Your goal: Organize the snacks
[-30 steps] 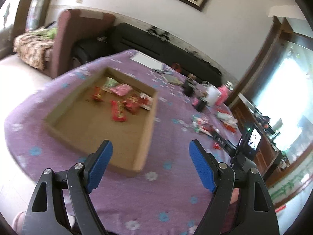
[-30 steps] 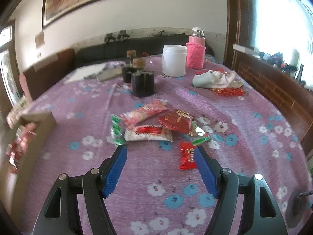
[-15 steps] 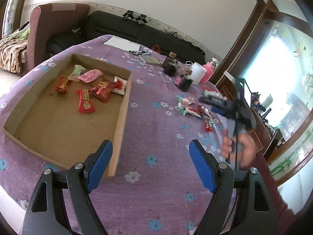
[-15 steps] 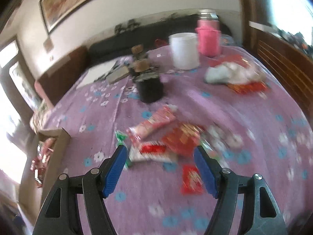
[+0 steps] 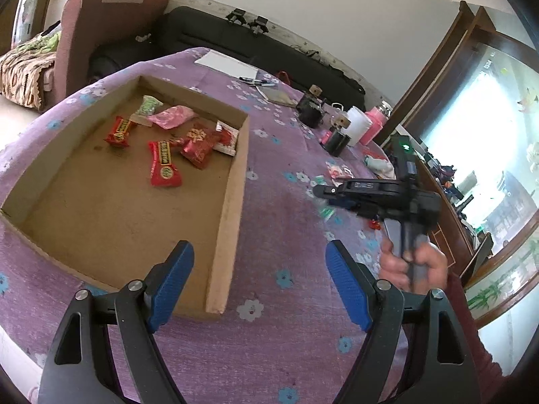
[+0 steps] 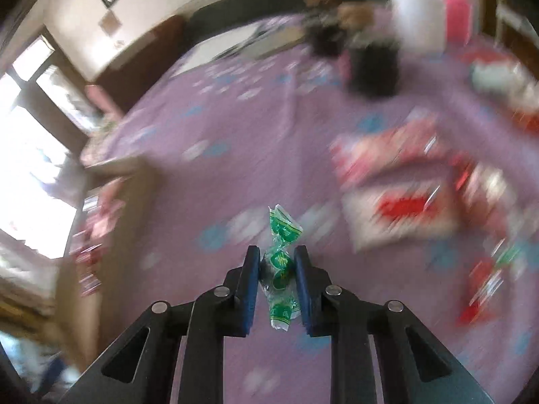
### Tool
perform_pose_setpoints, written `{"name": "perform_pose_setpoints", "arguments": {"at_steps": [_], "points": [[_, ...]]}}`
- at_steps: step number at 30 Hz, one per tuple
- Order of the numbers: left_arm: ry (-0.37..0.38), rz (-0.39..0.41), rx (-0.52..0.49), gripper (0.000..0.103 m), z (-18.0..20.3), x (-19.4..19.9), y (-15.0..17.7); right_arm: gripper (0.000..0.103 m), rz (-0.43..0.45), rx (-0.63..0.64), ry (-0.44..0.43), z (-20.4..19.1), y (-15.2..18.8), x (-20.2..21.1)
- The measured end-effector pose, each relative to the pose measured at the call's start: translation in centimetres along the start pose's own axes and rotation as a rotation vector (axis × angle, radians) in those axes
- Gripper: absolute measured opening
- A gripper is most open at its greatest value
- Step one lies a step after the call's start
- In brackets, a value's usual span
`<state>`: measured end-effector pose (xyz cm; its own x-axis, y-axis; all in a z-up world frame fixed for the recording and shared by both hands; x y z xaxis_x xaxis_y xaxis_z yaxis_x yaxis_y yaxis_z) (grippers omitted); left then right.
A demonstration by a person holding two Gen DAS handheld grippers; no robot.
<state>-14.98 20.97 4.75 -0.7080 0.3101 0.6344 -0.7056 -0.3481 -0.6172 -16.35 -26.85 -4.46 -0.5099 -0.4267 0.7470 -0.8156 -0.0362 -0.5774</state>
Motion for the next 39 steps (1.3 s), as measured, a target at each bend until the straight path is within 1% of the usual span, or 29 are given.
{"name": "perform_pose_setpoints", "arguments": {"at_steps": [1, 2, 3, 4, 5, 6, 7, 8, 9, 12, 15, 18, 19, 20, 22, 23, 25, 26, 27, 28, 29, 30, 31, 32, 33, 34, 36, 37, 39], "points": [[0.001, -0.001, -0.005, 0.081, 0.2, 0.0, 0.1, 0.025, -0.032, -0.021, -0.114, -0.2, 0.8, 0.3], [0.003, -0.002, -0.011, 0.081, 0.5, 0.0, 0.2, 0.027, -0.044, -0.032, -0.163, -0.2, 1.2, 0.7], [0.004, -0.002, -0.015, 0.081, 0.7, 0.1, 0.3, 0.036, -0.032, -0.048, -0.204, 0.3, 1.4, 1.5], [0.005, -0.003, -0.02, 0.081, 0.8, 0.1, 0.4, 0.041, 0.019, -0.06, -0.195, 1.0, 1.4, 2.7], [0.005, -0.004, -0.027, 0.081, 1.1, 0.2, 0.5, 0.051, 0.075, -0.066, -0.146, 1.9, 1.2, 3.8], [0.005, -0.004, -0.032, 0.081, 1.3, 0.2, 0.6, 0.054, 0.117, -0.071, -0.092, 2.6, 0.9, 4.6], [0.005, -0.005, -0.038, 0.081, 1.5, 0.3, 0.7, 0.054, 0.157, -0.074, -0.011, 3.5, 0.7, 5.4], [0.006, -0.007, -0.042, 0.081, 1.6, 0.3, 0.8, 0.055, 0.176, -0.073, 0.06, 4.3, 0.3, 5.8], [0.008, -0.009, -0.048, 0.081, 1.8, 0.2, 0.8, 0.055, 0.188, -0.078, 0.104, 5.1, 0.0, 6.0], [0.002, -0.015, -0.064, 0.081, 2.2, 0.1, 1.0, 0.055, 0.199, -0.085, 0.167, 6.5, -0.7, 5.6], [-0.008, -0.02, -0.07, 0.081, 2.4, 0.0, 1.2, 0.054, 0.21, -0.049, 0.27, 6.7, -2.0, 4.5], [-0.023, -0.015, -0.068, 0.081, 2.3, 0.2, 1.2, 0.055, 0.194, -0.002, 0.352, 6.8, -2.9, 2.8], [-0.029, -0.012, -0.065, 0.081, 2.2, 0.3, 1.1, 0.055, 0.184, 0.011, 0.364, 6.6, -3.1, 2.2], [-0.033, -0.011, -0.062, 0.081, 2.1, 0.3, 1.1, 0.056, 0.152, 0.024, 0.363, 6.7, -3.1, 1.3], [-0.034, -0.012, -0.059, 0.081, 2.1, 0.2, 1.1, 0.056, 0.145, 0.06, 0.386, 6.2, -3.0, 1.0], [-0.034, -0.014, -0.059, 0.081, 2.2, 0.1, 1.1, 0.054, 0.125, 0.067, 0.377, 5.9, -2.6, 1.2], [-0.023, -0.021, -0.062, 0.081, 2.5, -0.2, 1.2, 0.048, 0.077, 0.083, 0.305, 5.1, -1.6, 1.7], [-0.018, -0.024, -0.07, 0.081, 2.8, -0.3, 1.3, 0.045, 0.045, 0.098, 0.254, 4.4, -0.6, 2.1], [-0.016, -0.026, -0.079, 0.081, 3.0, -0.4, 1.4, 0.045, 0.02, 0.103, 0.205, 4.0, 0.1, 2.5], [-0.013, -0.028, -0.083, 0.081, 3.2, -0.4, 1.4, 0.045, -0.012, 0.102, 0.139, 3.8, 0.8, 2.8], [-0.006, -0.029, -0.088, 0.081, 3.4, -0.4, 1.5, 0.045, -0.042, 0.097, 0.044, 3.5, 1.7, 3.2], [-0.005, -0.03, -0.092, 0.081, 3.5, -0.4, 1.6, 0.046, -0.031, 0.096, 0.012, 3.5, 2.4, 3.8], [-0.006, -0.03, -0.097, 0.081, 3.7, -0.3, 1.7, 0.048, -0.006, 0.1, 0.029, 3.5, 2.9, 4.4], [-0.007, -0.031, -0.098, 0.081, 3.7, -0.3, 1.7, 0.056, 0.038, 0.116, 0.079, 3.6, 3.6, 5.3], [-0.007, -0.032, -0.097, 0.081, 3.7, -0.3, 1.8, 0.062, 0.066, 0.129, 0.104, 3.6, 4.0, 5.8], [-0.009, -0.032, -0.094, 0.081, 3.7, -0.3, 1.7, 0.062, 0.094, 0.135, 0.117, 3.6, 4.5, 6.3], [-0.008, -0.032, -0.082, 0.081, 3.6, -0.1, 1.6, 0.062, 0.105, 0.122, 0.093, 3.6, 4.6, 6.3], [-0.008, -0.029, -0.074, 0.081, 3.4, 0.0, 1.5, 0.062, 0.104, 0.111, 0.066, 3.3, 4.7, 6.3], [-0.018, -0.015, -0.056, 0.081, 3.0, 0.5, 1.2, 0.061, 0.098, 0.122, 0.04, 2.2, 4.4, 5.5]]}}
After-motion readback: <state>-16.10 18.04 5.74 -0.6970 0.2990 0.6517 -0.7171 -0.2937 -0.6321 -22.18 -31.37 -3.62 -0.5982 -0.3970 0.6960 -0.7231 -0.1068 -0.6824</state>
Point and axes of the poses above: each gripper's, at about its wrist camera, not at the fingertips, and x roughly against the way its jaws point, z to its right, y to its underside, the point moved 2 cm from there along -x, roughly the way its jaws point, and after that the axes turned 2 degrees about x, right-handed, at the moved point
